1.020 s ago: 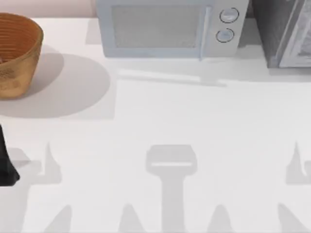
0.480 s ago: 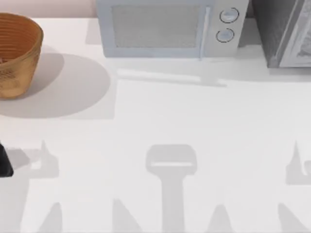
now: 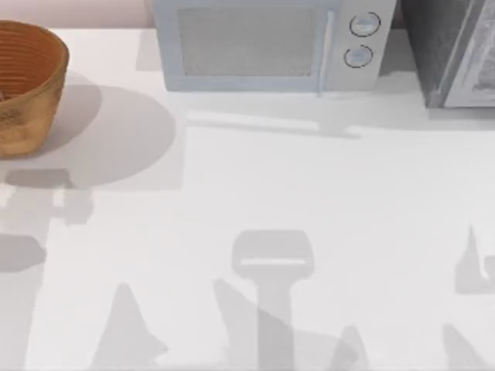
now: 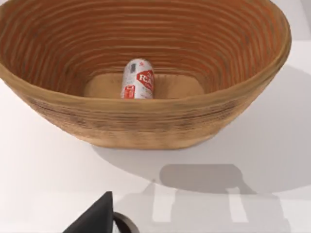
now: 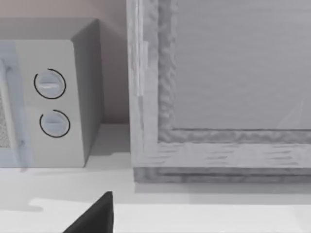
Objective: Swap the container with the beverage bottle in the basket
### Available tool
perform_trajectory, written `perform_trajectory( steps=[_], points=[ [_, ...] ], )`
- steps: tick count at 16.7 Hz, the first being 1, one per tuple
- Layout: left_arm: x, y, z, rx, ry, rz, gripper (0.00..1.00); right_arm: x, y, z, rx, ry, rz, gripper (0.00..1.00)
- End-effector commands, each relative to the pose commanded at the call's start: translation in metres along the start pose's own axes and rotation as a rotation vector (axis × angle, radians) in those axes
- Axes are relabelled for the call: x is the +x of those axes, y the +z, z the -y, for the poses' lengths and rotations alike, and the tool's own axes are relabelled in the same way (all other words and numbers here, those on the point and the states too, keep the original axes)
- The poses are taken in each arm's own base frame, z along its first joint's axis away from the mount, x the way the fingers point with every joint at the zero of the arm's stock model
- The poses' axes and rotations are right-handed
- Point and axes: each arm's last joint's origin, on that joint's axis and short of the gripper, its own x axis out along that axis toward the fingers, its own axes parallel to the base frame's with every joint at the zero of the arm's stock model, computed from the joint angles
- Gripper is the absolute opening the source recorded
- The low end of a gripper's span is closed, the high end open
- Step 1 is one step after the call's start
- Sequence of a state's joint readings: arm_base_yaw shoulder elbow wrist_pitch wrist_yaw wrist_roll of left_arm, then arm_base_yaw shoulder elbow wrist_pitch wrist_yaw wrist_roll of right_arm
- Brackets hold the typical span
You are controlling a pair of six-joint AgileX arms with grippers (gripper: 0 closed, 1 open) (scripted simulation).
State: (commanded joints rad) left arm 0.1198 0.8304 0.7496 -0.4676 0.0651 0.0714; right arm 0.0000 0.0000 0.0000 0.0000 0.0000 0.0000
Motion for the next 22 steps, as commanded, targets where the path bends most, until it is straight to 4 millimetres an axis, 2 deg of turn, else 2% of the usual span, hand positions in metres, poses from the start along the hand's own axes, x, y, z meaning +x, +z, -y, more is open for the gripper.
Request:
perform_trajectory(
  steps=[3, 6, 8, 10, 13, 17, 19, 22],
  points=[
    [0.028, 0.05, -0.012, -0.004, -0.02, -0.144, 1.0, 0.0, 0.0, 0.0, 0.0, 0.0, 0.0, 1.0],
    [0.072, 0.089, -0.028, -0.015, -0.05, -0.292, 1.0, 0.0, 0.0, 0.0, 0.0, 0.0, 0.0, 1.0],
    [0.108, 0.107, -0.04, -0.026, -0.074, -0.388, 1.0, 0.0, 0.0, 0.0, 0.0, 0.0, 0.0, 1.0],
    [0.147, 0.117, -0.052, -0.04, -0.101, -0.481, 1.0, 0.0, 0.0, 0.0, 0.0, 0.0, 0.0, 1.0],
    [0.204, 0.117, -0.07, -0.063, -0.145, -0.606, 1.0, 0.0, 0.0, 0.0, 0.0, 0.0, 0.0, 1.0],
    [0.267, 0.1, -0.087, -0.092, -0.202, -0.736, 1.0, 0.0, 0.0, 0.0, 0.0, 0.0, 0.0, 1.0],
    [0.289, 0.088, -0.093, -0.104, -0.225, -0.782, 1.0, 0.0, 0.0, 0.0, 0.0, 0.0, 0.0, 1.0],
    [0.309, 0.076, -0.097, -0.115, -0.247, -0.824, 1.0, 0.0, 0.0, 0.0, 0.0, 0.0, 0.0, 1.0]
  ],
)
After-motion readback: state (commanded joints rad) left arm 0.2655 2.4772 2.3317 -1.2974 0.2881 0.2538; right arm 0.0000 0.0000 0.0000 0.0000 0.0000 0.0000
